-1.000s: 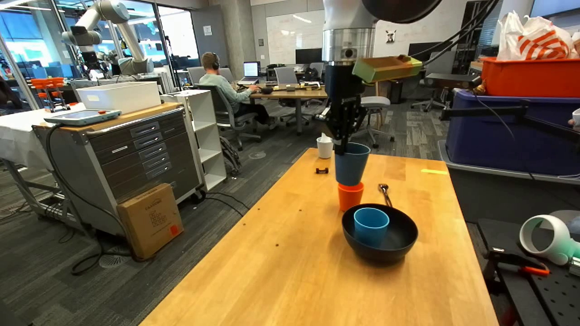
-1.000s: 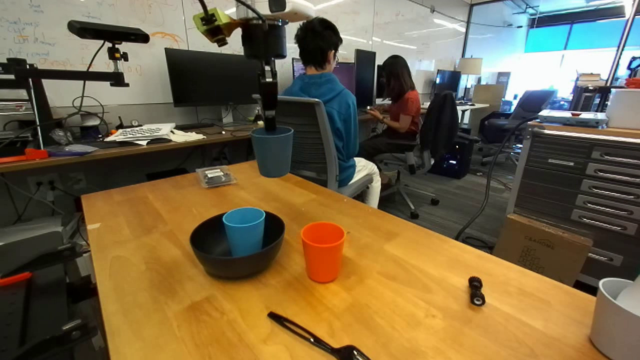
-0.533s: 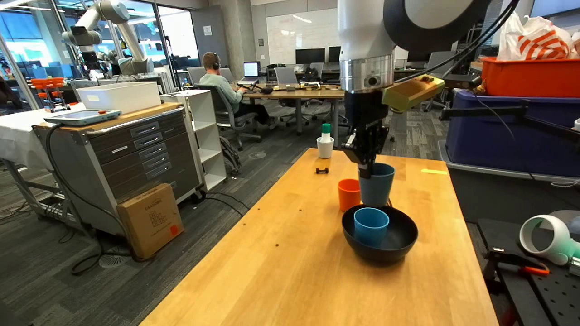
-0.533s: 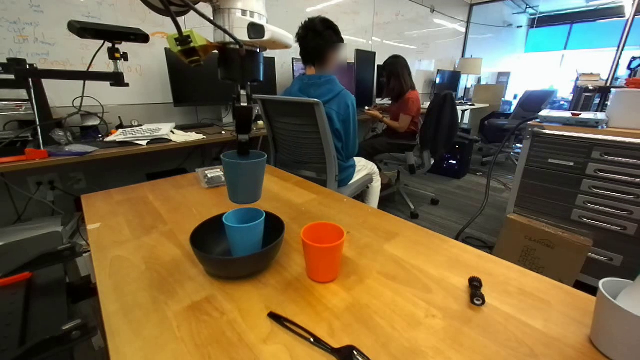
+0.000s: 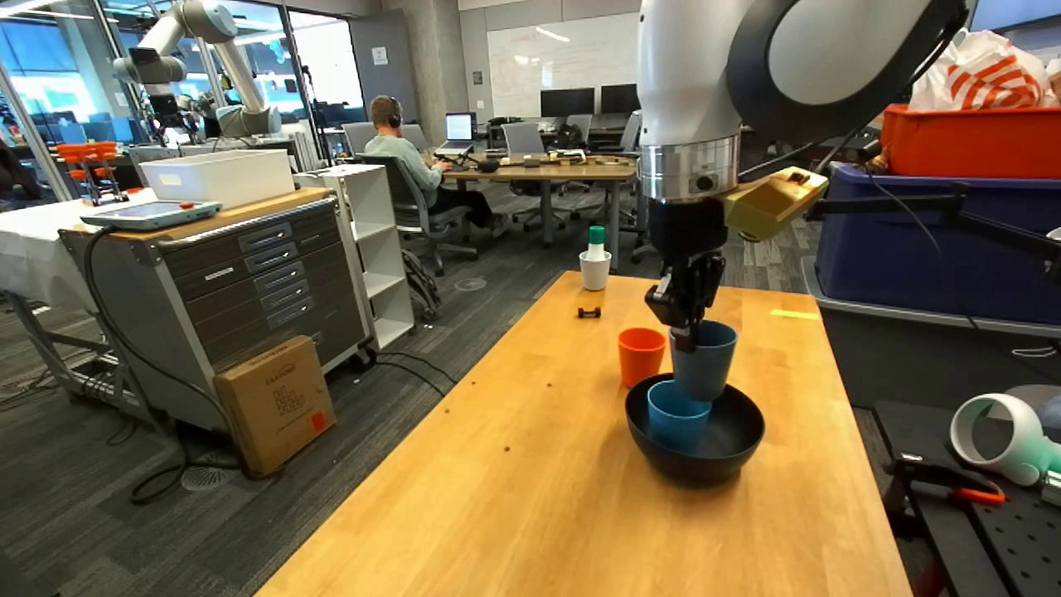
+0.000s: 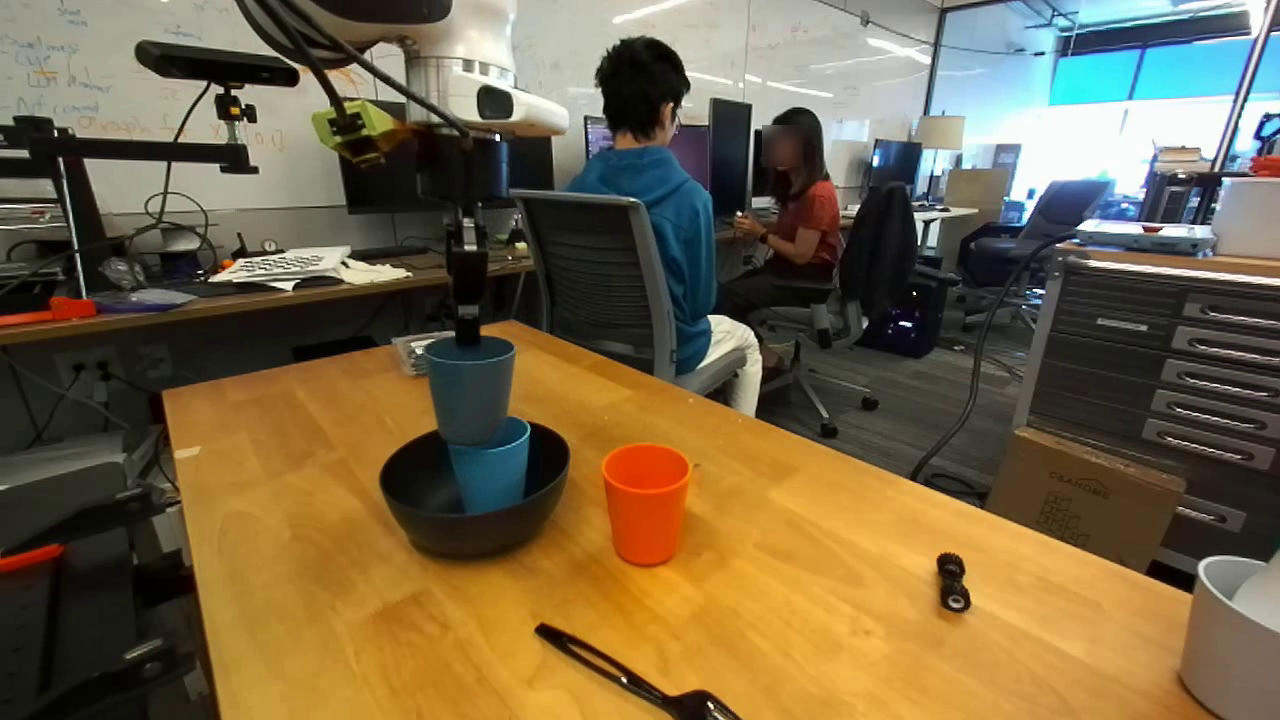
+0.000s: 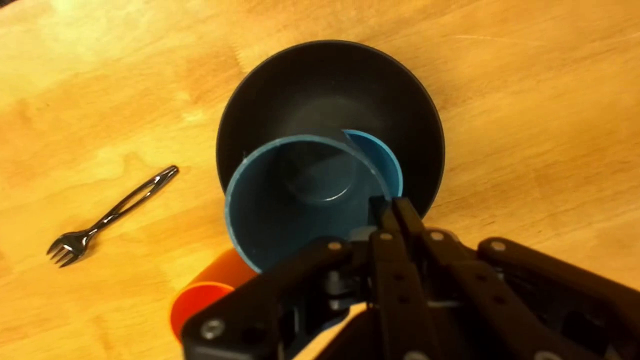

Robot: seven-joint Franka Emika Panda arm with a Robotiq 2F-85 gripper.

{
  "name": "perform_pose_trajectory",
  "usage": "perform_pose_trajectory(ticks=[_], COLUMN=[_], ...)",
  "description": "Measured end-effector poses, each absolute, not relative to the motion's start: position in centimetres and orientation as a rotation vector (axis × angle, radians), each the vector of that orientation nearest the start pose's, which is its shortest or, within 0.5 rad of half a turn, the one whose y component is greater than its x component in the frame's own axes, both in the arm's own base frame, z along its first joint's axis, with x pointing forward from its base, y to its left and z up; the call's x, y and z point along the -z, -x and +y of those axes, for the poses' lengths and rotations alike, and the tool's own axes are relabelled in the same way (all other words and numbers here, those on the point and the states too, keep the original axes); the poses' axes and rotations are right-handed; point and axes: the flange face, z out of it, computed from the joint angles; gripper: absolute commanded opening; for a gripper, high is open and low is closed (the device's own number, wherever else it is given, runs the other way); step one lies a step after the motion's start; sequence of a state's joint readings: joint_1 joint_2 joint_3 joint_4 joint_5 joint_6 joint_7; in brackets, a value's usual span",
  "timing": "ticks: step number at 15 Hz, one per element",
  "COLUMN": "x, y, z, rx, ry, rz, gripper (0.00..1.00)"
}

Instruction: Put the blue cup in the black bowl, then put the green and orange cups on top of the blue cup then put the black object in the orange cup

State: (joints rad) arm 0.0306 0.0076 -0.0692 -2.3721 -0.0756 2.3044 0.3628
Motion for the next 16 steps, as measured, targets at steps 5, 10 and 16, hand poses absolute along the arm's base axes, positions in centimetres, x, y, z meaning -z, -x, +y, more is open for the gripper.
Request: perform_pose_trajectory(ticks=[5,10,16], x=[-30.82,-31.19,-31.43], y=[-48.52,-49.00,-49.31], z=[-2.09,-1.77,-1.16], rx=[-0.094,-0.034,0.005], ry=[3.157,3.120,3.098], rz=[0.535,0.555,0.553], gripper=[0.02,0.02,0.02])
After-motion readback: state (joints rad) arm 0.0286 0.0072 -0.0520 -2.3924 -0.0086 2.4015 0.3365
